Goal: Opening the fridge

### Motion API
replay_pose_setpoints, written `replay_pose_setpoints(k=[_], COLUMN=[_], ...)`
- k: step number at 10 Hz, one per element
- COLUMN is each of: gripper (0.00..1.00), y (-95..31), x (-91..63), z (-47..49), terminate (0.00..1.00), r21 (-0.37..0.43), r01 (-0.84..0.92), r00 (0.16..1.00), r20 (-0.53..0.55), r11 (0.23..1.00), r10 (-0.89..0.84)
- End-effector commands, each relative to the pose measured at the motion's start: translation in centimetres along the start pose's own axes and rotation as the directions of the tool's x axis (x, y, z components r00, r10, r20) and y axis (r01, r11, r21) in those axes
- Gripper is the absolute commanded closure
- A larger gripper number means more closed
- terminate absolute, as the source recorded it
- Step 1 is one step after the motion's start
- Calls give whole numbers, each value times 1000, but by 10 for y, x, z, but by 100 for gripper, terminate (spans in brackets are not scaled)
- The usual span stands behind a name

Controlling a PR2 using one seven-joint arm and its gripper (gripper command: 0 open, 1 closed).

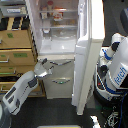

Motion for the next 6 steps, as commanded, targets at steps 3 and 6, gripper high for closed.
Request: replay_pose_setpoints(k=[3,6], gripper=[0,0], y=[-769,-1007], x=[283,192], z=[172,176], terminate=[0,0], r21=[216,213], r01=[798,940], r00=[567,266], r20=[45,27], r11=[562,265], r10=[-822,-964])
